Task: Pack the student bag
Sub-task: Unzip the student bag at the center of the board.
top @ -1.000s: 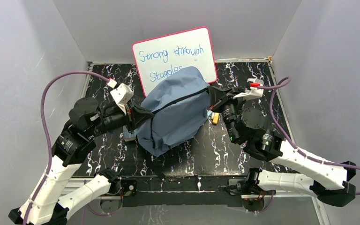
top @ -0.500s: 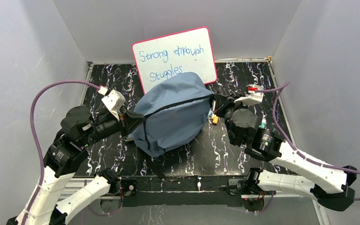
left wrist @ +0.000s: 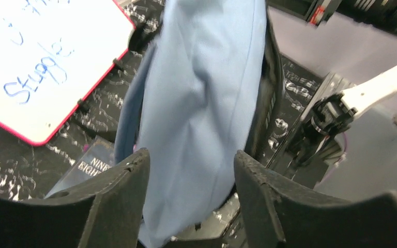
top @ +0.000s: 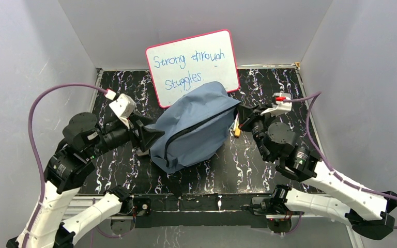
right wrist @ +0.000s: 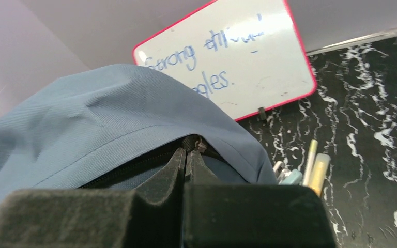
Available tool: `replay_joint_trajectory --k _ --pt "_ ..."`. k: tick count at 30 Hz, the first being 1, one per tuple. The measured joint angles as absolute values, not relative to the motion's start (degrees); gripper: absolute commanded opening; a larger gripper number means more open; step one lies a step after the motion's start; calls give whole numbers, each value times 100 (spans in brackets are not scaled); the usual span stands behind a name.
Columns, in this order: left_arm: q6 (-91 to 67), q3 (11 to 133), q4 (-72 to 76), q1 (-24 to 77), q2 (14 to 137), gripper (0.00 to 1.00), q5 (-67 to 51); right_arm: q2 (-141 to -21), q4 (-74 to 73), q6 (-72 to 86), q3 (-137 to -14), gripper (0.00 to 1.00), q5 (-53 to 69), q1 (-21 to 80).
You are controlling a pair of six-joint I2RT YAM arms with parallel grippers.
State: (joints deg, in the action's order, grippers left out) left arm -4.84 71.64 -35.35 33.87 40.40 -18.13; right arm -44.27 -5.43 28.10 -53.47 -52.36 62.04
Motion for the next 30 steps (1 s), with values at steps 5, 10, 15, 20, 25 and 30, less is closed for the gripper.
replay_joint_trajectory --k 5,10,15,20,25,30 --pt "-469 8136 -3503 3387 4727 68 -2045 -4611 -364 2482 -5524 0 -4397 6193" --pt "-370 9553 -3444 3387 5763 71 -2231 -4810 -211 2349 -5581 0 -3734 6191" --pt "-336 10547 -3350 3387 6667 71 -2576 -4945 -106 2246 -5671 0 -3389 6189" --pt "-301 10645 -3404 3387 7157 71 -2834 -5245 62 2204 -5885 0 -3138 6189" --pt "-248 10645 -3507 3430 7308 72 -2915 -5739 301 2176 -6156 0 -3009 6189" --pt "-12 10645 -3603 3682 7244 73 -2731 -6184 362 2163 -6431 0 -3004 6187"
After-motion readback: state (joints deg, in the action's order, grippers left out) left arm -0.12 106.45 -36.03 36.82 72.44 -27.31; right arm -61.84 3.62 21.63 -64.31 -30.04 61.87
